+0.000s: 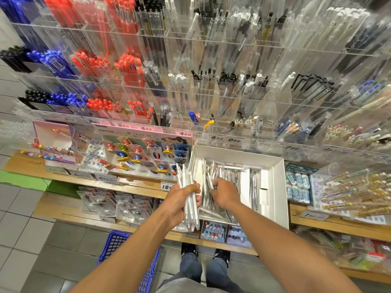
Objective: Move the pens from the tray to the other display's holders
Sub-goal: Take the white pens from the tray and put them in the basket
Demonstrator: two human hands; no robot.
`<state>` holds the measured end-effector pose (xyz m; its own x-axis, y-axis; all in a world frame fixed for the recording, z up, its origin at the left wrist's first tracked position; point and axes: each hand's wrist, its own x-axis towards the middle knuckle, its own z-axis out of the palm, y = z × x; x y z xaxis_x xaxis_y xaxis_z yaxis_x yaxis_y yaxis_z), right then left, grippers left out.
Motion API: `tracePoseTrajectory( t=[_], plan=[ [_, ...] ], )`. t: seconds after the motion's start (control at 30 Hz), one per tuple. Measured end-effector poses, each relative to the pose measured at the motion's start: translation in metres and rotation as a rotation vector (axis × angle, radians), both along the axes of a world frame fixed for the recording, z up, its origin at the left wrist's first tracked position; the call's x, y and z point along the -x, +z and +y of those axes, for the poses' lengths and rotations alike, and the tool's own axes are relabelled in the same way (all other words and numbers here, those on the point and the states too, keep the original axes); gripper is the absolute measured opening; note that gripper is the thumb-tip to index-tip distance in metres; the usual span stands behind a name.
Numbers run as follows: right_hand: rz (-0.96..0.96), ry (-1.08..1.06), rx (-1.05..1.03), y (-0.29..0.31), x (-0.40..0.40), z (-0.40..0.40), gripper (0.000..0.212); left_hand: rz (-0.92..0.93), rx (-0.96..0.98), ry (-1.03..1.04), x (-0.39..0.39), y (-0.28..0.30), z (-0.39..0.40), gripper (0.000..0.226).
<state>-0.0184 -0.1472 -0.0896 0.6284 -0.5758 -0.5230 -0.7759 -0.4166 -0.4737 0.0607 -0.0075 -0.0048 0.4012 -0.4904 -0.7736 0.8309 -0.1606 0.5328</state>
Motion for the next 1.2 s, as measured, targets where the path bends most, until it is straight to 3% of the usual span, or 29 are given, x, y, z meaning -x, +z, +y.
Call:
tracePoseTrajectory(
  t=[0.17, 0.3, 0.47, 0.63, 0.73, 0.83, 0.93, 1.0, 1.2],
  plan=[
    [0.03, 0.013, -0.027, 0.0, -0.009, 0.005, 0.02, -0.007, 0.003, -0.008, 0.001, 0.001, 0.006, 0.012],
    [0.02, 0.044, -0.104, -0.004, -0.006, 0.009, 0.012, -0.017, -0.001, -0.02, 0.003, -0.001, 0.009, 0.012],
    [-0.239, -0.178, -0.196, 0.014, 0.01, 0.004, 0.01, -0.019, -0.007, -0.029, 0.004, -0.003, 0.007, 0.024],
    [-0.436, -0.246, -0.621, 0.056, 0.025, 0.004, 0.019, -0.033, -0.001, -0.042, 0.006, -0.005, -0.001, 0.045],
    [-0.507, -0.25, -0.732, 0.072, 0.029, 0.003, 0.017, -0.022, 0.077, -0.083, 0.007, -0.006, -0.005, 0.041],
    [-0.524, -0.243, -0.736, 0.077, 0.033, 0.002, 0.014, -0.011, 0.157, -0.133, 0.008, -0.005, -0.007, 0.031],
    [-0.514, -0.241, -0.667, 0.075, 0.035, 0.0, 0.013, 0.035, 0.144, -0.122, 0.009, -0.007, -0.012, 0.075],
    [-0.486, -0.219, -0.659, 0.074, 0.035, -0.004, 0.016, 0.055, 0.141, -0.117, 0.009, -0.009, -0.013, 0.083],
    [-0.406, -0.074, -0.612, 0.067, 0.019, -0.025, 0.01, 0.056, 0.167, -0.156, 0.008, -0.009, -0.015, 0.068]
  ],
)
